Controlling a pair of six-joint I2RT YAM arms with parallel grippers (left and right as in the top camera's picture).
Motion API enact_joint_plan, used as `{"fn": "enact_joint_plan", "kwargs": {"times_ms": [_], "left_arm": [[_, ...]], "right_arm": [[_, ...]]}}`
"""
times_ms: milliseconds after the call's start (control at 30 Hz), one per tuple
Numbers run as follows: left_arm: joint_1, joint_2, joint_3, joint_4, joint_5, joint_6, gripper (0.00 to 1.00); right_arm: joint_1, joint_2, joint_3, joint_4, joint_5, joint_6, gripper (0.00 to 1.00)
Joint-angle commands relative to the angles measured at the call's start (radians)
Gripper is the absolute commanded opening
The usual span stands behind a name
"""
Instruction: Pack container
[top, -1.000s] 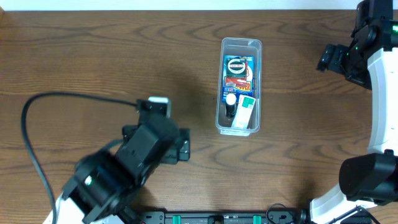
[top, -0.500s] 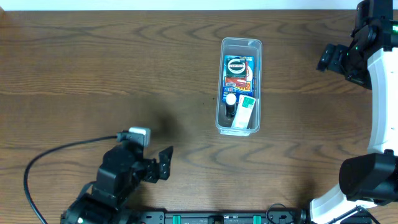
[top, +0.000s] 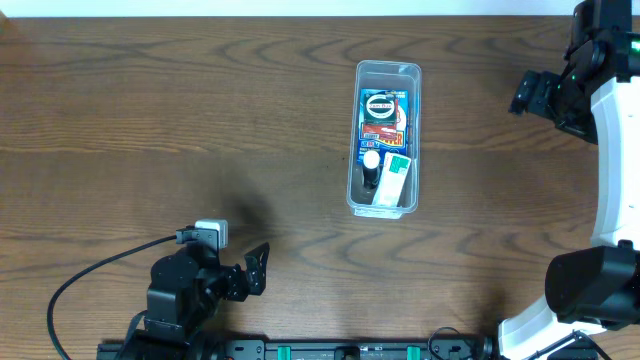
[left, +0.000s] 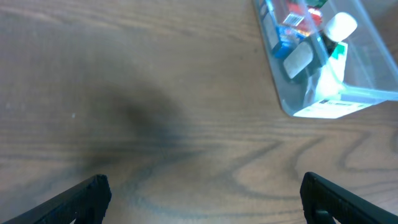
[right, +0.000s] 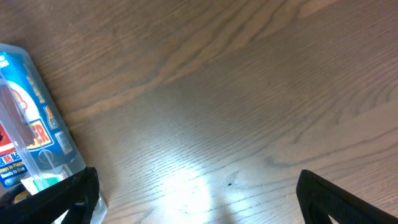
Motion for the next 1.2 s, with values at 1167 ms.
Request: {"fn": "enact_joint_plan", "kwargs": {"times_ms": [1167], "left_arm": [[0.173,-0.241,-0.333,0.572,0.042,0.035,0.98]], "right_arm": [[-0.007,0.001,0.001,0.000,0.007,0.014,0.99]]}}
